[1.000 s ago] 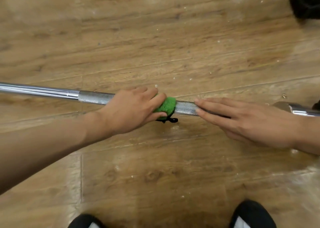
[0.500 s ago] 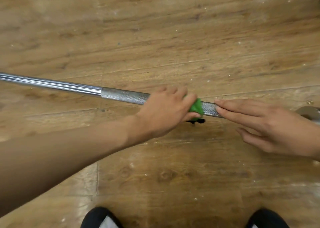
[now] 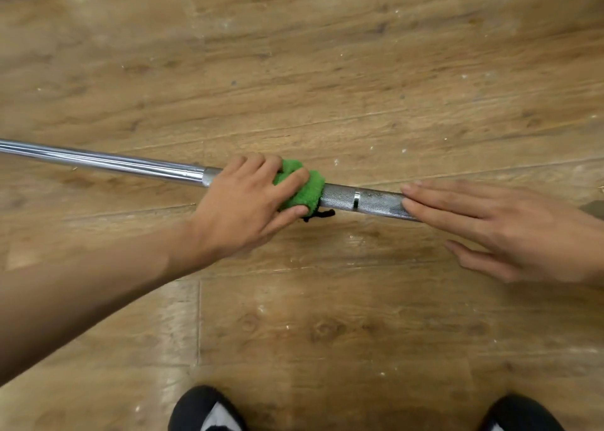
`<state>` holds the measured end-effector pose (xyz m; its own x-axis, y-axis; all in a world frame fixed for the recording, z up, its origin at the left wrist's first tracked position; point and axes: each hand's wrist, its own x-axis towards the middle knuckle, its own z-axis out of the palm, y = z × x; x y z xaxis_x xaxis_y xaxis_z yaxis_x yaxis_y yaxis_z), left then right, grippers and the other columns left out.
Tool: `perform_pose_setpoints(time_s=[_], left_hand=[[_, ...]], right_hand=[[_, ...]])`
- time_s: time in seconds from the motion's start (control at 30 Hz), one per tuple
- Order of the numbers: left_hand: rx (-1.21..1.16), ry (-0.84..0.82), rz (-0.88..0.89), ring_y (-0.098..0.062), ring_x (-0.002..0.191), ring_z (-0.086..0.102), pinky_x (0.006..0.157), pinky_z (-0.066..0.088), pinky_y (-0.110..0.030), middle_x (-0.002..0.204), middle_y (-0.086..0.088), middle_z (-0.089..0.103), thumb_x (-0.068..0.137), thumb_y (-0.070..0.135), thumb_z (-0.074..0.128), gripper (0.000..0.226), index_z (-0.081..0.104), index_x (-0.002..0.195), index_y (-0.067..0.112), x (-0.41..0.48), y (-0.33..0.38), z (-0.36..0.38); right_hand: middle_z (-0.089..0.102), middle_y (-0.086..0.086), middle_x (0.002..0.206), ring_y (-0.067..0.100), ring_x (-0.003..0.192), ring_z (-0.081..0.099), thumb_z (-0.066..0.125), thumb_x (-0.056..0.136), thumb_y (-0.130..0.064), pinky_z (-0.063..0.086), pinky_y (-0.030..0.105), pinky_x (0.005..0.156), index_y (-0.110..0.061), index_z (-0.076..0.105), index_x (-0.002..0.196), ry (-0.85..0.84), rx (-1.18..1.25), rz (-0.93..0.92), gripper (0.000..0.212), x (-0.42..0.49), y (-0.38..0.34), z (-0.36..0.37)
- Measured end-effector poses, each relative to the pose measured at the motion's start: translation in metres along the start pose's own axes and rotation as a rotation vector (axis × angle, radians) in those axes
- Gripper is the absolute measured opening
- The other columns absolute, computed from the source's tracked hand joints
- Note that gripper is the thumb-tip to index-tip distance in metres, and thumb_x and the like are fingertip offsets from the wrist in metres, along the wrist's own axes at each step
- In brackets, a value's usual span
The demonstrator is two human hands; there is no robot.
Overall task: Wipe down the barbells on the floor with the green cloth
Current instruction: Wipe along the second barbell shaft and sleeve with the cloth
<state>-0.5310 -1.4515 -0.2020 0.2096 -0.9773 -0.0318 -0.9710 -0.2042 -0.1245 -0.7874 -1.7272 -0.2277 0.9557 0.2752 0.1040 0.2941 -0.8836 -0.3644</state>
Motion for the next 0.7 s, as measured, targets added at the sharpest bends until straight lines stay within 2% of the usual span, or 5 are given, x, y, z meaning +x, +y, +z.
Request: perform_pose_setpoints(time_s=[0.07,0.13,0.33,0.5,0.7], left_hand=[[-0.015,-0.039,-0.124,-0.039,0.101,0.053,0.093,0.042,-0.052,0.117,-0.02,0.057,0.105,0.066,0.019,0.07,0.05,0.141,0.015,0.001,0.025,-0.003],[-0.04,-0.047,-0.226,-0.04,0.109,0.05,0.107,0.036,-0.057,0.123,-0.022,0.055,0.103,0.07,0.021,0.075,0.047,0.147,0.015,0.005,0.055,-0.006],[-0.108,-0.037,-0.222,-0.05,0.152,0.024,0.123,0.015,-0.067,0.159,-0.034,0.031,0.101,0.074,0.015,0.091,0.026,0.164,0.01,0.003,0.095,-0.007],[-0.059,-0.021,-0.038,-0.041,0.153,0.026,0.128,0.013,-0.052,0.162,-0.027,0.031,0.108,0.062,0.018,0.069,0.008,0.167,0.027,-0.014,0.044,0.005],[-0.024,-0.076,-0.149,-0.049,0.144,0.035,0.125,0.015,-0.058,0.151,-0.032,0.038,0.105,0.068,0.019,0.071,0.017,0.165,0.03,-0.031,0.013,0.007]], right_hand=[[0.018,-0.003,0.173,0.016,0.158,0.021,0.016,0.113,-0.038,0.023,0.038,0.125,-0.026,0.01,0.167,-0.055,-0.036,-0.049,0.056,0.013,0.001,-0.003],[0.015,-0.002,0.173,0.016,0.157,0.022,0.011,0.111,-0.044,0.025,0.038,0.124,-0.024,0.009,0.167,-0.07,-0.064,-0.067,0.059,0.017,0.004,-0.003],[0.017,0.006,0.173,0.023,0.154,0.032,0.049,0.101,-0.036,0.038,0.042,0.116,-0.013,0.019,0.165,-0.135,-0.09,-0.076,0.075,0.016,0.005,-0.02],[0.017,0.004,0.173,0.023,0.154,0.032,0.05,0.1,-0.037,0.037,0.042,0.117,-0.014,0.019,0.166,-0.134,-0.084,-0.103,0.077,0.015,0.006,-0.019],[0.019,0.006,0.172,0.024,0.151,0.038,0.049,0.099,-0.039,0.036,0.038,0.117,-0.012,0.021,0.165,-0.122,-0.069,-0.103,0.077,0.015,0.007,-0.02]])
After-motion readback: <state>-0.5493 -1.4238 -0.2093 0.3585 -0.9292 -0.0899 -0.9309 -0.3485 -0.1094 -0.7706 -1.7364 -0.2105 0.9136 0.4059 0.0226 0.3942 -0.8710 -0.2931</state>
